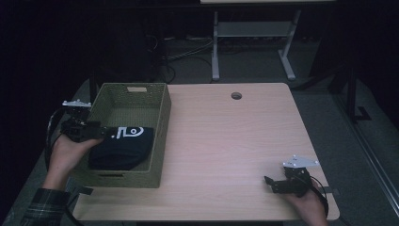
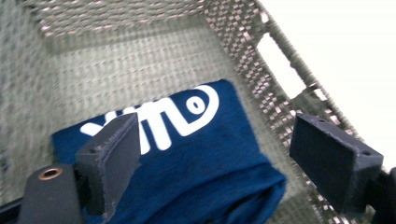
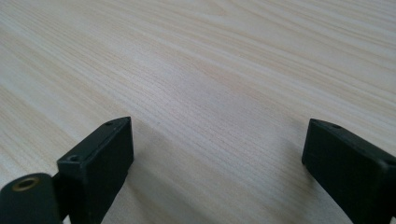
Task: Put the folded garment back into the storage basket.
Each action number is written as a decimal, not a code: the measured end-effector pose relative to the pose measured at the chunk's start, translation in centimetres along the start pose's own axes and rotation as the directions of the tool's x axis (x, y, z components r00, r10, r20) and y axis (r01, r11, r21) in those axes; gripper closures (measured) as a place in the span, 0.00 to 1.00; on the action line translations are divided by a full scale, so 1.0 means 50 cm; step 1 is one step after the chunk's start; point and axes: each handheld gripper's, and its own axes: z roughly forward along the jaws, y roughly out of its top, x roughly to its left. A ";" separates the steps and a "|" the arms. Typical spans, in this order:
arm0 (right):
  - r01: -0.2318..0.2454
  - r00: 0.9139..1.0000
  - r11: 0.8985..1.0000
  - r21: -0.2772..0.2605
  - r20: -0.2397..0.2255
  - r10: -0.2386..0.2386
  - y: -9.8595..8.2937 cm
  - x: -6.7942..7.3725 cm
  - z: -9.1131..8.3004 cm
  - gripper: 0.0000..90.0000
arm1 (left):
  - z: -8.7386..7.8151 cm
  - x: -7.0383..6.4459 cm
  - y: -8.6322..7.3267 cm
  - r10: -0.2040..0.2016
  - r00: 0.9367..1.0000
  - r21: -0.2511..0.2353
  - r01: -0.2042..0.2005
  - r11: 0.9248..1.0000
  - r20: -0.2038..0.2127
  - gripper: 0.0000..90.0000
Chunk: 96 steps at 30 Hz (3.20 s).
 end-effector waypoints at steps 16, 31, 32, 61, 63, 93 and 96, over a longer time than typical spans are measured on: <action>-0.002 1.000 1.000 -0.001 0.001 0.002 0.000 0.000 0.000 0.10 | 0.052 -0.144 0.042 0.121 0.986 -0.070 -0.113 0.991 0.116 0.17; 0.000 1.000 1.000 -0.001 0.001 0.000 0.000 0.000 0.000 0.10 | 0.105 -0.260 0.051 0.224 0.955 -0.144 -0.198 0.970 0.197 0.17; 0.000 1.000 1.000 -0.001 0.001 0.000 0.000 0.000 0.000 0.10 | 0.110 -0.270 0.049 0.229 0.951 -0.155 -0.199 0.968 0.207 0.17; -0.001 1.000 1.000 0.000 0.000 0.001 0.000 0.000 0.000 0.10 | 0.262 -0.442 -0.053 0.357 0.891 -0.095 -0.344 0.934 0.282 0.17; -0.001 1.000 1.000 0.000 0.002 0.001 0.000 0.000 0.000 0.10 | 0.272 -0.445 -0.064 0.369 0.887 -0.079 -0.362 0.929 0.278 0.17; 0.000 1.000 1.000 0.000 0.002 0.000 0.000 0.000 0.000 0.10 | 0.376 -0.421 -0.170 0.424 0.877 -0.038 -0.427 0.903 0.225 0.17; -0.001 1.000 1.000 0.000 0.002 0.001 0.000 0.000 0.000 0.10 | 0.377 -0.416 -0.178 0.422 0.878 -0.071 -0.417 0.906 0.225 0.17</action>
